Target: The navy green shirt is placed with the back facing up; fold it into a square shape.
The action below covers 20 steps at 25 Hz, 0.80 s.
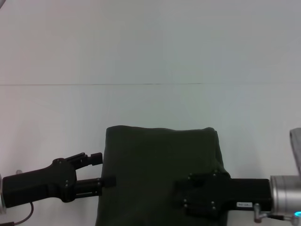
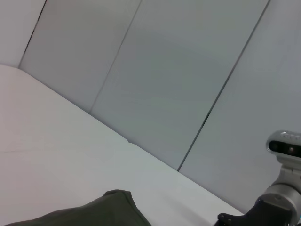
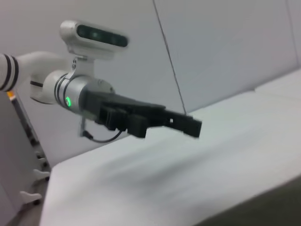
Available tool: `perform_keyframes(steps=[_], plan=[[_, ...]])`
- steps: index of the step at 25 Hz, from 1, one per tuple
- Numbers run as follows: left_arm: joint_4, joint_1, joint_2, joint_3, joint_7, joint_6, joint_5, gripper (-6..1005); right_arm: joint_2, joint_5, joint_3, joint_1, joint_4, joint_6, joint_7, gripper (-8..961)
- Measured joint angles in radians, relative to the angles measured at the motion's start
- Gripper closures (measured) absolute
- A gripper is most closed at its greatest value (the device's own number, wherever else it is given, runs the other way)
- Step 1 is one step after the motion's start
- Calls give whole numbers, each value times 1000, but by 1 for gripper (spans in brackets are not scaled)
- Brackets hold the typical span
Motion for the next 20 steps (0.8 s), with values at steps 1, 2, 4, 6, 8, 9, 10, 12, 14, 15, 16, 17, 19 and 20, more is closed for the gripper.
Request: perform_keyframes(steps=[1, 2, 4, 6, 8, 9, 10, 12, 14, 15, 16, 17, 19, 20], plan=[[0, 0, 1, -3, 0, -1, 0, 65, 0, 12, 0, 13, 26, 19, -34, 571], [-1, 0, 1, -6, -1, -2, -1, 65, 0, 23, -2, 28, 49, 43, -70, 532], [-1, 0, 1, -11, -3, -3, -3, 65, 2, 34, -5, 57, 96, 95, -144, 453], [-2, 1, 1, -19, -3, -2, -6, 65, 4, 35, -6, 83, 137, 135, -203, 363], [-2, 2, 1, -22, -3, 0, -7, 65, 6, 35, -6, 102, 178, 172, -262, 262], [-3, 3, 1, -24, -4, 0, -7, 65, 8, 35, -6, 107, 193, 187, -286, 212], [-3, 4, 1, -25, -4, 0, -7, 65, 8, 35, -4, 110, 206, 199, -308, 162], [-3, 7, 1, -25, -4, 0, -7, 65, 9, 35, 0, 112, 230, 225, -357, 138], [-3, 9, 1, -25, -4, 0, -7, 65, 9, 35, 3, 110, 244, 250, -384, 114], [-3, 10, 1, -25, -4, 0, -7, 65, 9, 35, 4, 107, 249, 265, -393, 102], [-3, 10, 0, -25, -4, -1, -7, 65, 9, 36, 5, 104, 253, 278, -398, 89], [-3, 11, 0, -25, -4, -2, -7, 65, 10, 37, 6, 102, 257, 289, -403, 77], [-3, 12, 0, -25, -4, -2, -7, 65, 10, 42, 7, 96, 265, 298, -413, 53], [-3, 12, -1, -25, -4, -2, -7, 65, 9, 44, 7, 92, 268, 300, -418, 41]])
